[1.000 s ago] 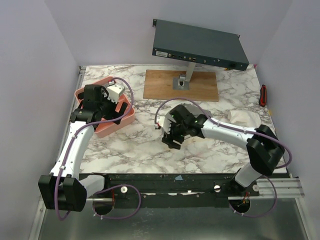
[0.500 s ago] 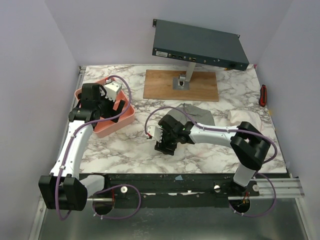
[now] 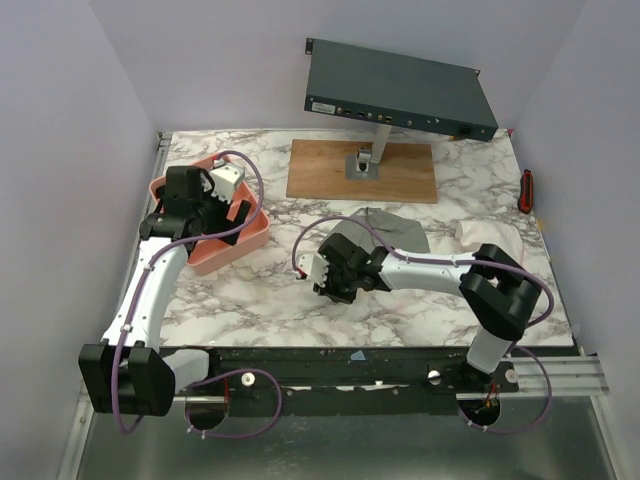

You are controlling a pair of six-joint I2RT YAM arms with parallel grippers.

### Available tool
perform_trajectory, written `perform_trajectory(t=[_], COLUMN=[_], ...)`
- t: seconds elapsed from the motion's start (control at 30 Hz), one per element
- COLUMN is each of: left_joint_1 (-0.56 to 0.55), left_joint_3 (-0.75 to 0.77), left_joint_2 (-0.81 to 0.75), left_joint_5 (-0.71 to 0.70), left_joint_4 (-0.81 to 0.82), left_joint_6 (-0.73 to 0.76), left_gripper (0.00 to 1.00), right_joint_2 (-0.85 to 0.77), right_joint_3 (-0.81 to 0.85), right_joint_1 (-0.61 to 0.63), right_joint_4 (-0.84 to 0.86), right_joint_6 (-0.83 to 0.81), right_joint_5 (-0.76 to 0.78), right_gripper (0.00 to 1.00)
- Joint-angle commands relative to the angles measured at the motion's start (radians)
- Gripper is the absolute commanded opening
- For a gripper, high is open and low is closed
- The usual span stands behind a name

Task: Roll the underwear
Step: Flatten out the underwear at the center of the board.

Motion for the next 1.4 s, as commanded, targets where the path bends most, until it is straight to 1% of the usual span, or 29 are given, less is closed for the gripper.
perform_trajectory(t=[0.0, 0.07, 0.13, 0.23, 0.37, 0.5, 0.63, 0.7, 0.73, 0.83, 0.93, 1.07, 1.23, 1.37], left_joint_1=[0.009, 0.008, 0.006, 0.003, -0.031, -0.101, -0.234, -0.275, -0.284, -0.289, -0.29, -0.295, -0.317, -0.341], left_joint_3=[0.017, 0.021, 0.027, 0.032, 0.03, 0.066, 0.12, 0.148, 0.168, 0.241, 0.296, 0.306, 0.301, 0.304], left_joint_2=[0.015, 0.023, 0.035, 0.054, 0.088, 0.17, 0.26, 0.31, 0.34, 0.474, 0.595, 0.679, 0.73, 0.759], left_joint_5=[0.02, 0.046, 0.072, 0.134, 0.205, 0.251, 0.288, 0.346, 0.396, 0.564, 0.673, 0.76, 0.83, 0.835], left_joint_4=[-0.001, 0.0, 0.0, 0.004, 0.03, 0.015, -0.039, -0.054, -0.066, -0.126, -0.166, -0.143, -0.113, -0.09], left_joint_6=[0.024, 0.034, 0.036, 0.039, 0.025, -0.031, -0.051, -0.081, -0.1, -0.186, -0.266, -0.358, -0.422, -0.479], left_gripper=[0.99, 0.99, 0.99, 0.99, 0.99, 0.99, 0.99, 0.99, 0.98, 0.93, 0.85, 0.81, 0.76, 0.74], right_joint_2=[-0.061, -0.099, -0.141, -0.215, -0.329, -0.421, -0.48, -0.496, -0.505, -0.516, -0.512, -0.488, -0.45, -0.424], right_joint_3=[-0.051, -0.057, -0.061, -0.077, -0.132, -0.195, -0.217, -0.22, -0.22, -0.224, -0.217, -0.191, -0.163, -0.136], right_joint_1=[0.005, 0.005, 0.005, 0.005, -0.008, -0.072, -0.143, -0.186, -0.212, -0.269, -0.314, -0.379, -0.444, -0.489], right_joint_4=[-0.074, -0.119, -0.17, -0.251, -0.328, -0.354, -0.363, -0.359, -0.352, -0.329, -0.307, -0.29, -0.27, -0.261], right_joint_6=[0.0, -0.01, -0.021, -0.037, -0.065, -0.082, -0.097, -0.095, -0.091, -0.073, -0.046, -0.021, 0.011, 0.019], right_joint_5=[0.047, 0.045, 0.033, -0.009, -0.05, -0.065, -0.06, -0.075, -0.086, -0.096, -0.109, -0.141, -0.192, -0.219], right_gripper=[0.15, 0.1, 0.07, 0.05, 0.03, 0.01, 0.01, 0.01, 0.01, 0.01, 0.01, 0.01, 0.01, 0.01])
